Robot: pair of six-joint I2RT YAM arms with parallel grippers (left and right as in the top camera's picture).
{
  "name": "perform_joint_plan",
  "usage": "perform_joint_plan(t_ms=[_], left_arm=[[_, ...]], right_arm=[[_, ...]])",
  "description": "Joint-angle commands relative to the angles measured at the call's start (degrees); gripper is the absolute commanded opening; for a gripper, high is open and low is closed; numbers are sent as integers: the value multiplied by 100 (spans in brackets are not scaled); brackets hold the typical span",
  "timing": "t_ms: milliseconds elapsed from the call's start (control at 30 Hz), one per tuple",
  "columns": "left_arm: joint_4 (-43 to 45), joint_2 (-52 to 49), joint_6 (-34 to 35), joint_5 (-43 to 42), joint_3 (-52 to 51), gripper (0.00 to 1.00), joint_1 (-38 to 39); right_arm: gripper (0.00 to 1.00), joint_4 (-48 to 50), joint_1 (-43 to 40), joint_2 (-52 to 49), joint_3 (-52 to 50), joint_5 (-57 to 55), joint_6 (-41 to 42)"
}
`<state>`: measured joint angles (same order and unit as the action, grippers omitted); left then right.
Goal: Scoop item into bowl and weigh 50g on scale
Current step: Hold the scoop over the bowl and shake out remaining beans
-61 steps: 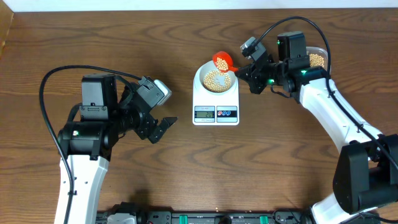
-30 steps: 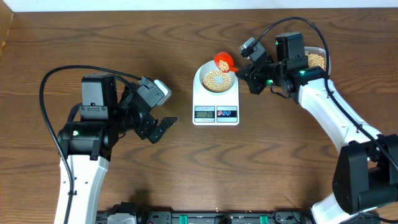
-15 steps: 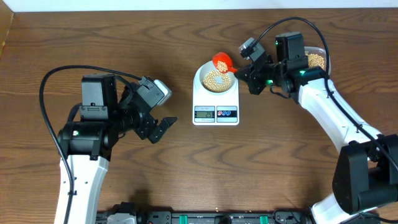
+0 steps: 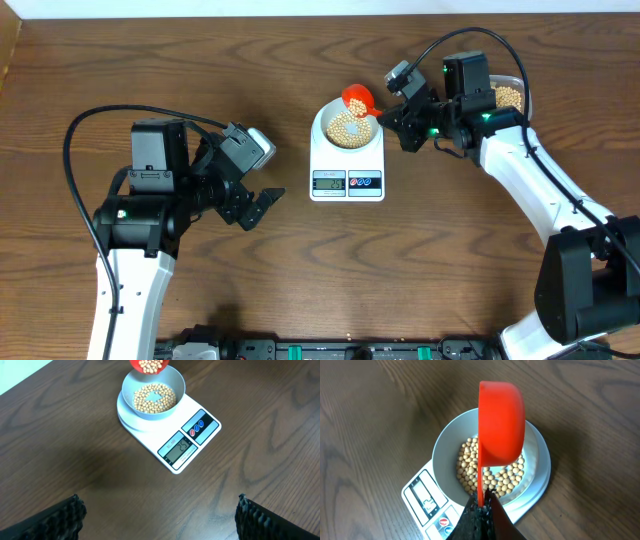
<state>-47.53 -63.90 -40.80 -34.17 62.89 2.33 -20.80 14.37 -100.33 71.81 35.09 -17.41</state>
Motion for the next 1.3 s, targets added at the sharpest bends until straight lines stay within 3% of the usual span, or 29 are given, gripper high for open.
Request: perform_joint_plan(t_ms=[0,567,1267], left_arm=[[-2,-20,-74,-9,109,98,-28],[-2,-20,-74,-9,109,98,-28],[-2,-20,-74,-9,109,98,-28]], right_arm=[[1,15,35,179,7,20,-109],[1,46,37,297,7,-74,-122],[1,-63,448,297,7,-1272,-970]])
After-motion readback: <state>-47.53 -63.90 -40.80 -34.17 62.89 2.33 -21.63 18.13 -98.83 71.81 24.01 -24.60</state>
